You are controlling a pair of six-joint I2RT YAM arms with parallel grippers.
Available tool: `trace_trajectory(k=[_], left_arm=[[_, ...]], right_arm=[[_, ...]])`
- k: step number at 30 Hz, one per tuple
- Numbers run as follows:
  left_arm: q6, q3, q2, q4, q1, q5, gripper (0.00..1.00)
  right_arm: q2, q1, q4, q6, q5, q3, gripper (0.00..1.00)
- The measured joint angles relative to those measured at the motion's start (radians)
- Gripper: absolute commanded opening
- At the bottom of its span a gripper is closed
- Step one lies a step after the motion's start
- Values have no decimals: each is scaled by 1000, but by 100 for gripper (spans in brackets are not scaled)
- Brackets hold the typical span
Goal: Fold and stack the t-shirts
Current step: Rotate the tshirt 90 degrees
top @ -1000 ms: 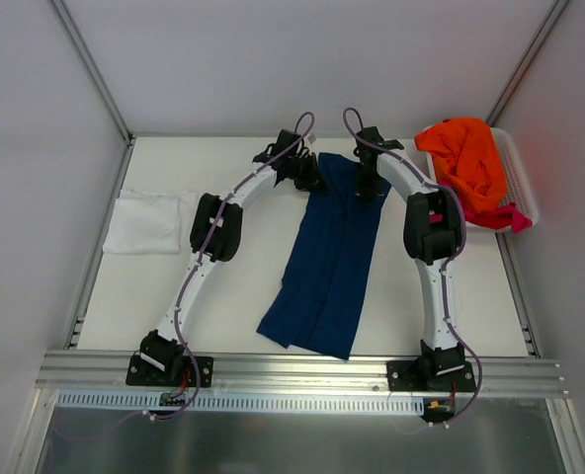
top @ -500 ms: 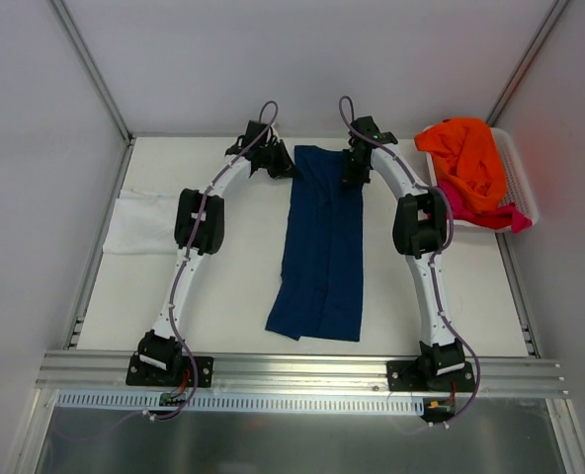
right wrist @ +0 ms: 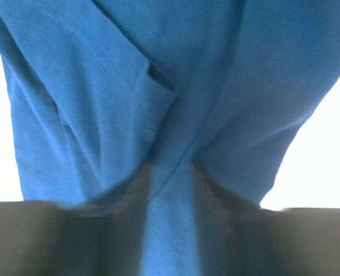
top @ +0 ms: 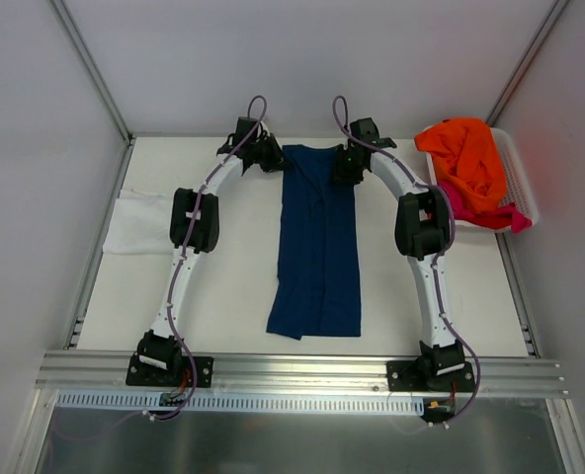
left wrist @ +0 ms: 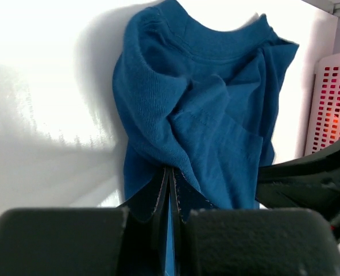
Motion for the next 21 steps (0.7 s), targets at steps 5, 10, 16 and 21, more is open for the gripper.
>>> trace_trajectory(k=[5, 10, 16, 21], left_arm=[[48, -9, -32, 2, -5, -10, 49], [105, -142, -237, 4, -8, -34, 79], [122, -588, -751, 55, -23, -100, 4], [122, -1009, -1082, 95, -114, -200, 0]], right_arm=[[-61, 6, 29, -68, 68, -24, 68], [-247, 8, 34, -103, 116, -127, 58], [-665, 48, 74, -91, 161, -490, 13], [-876, 190, 117, -22, 188, -830, 2]])
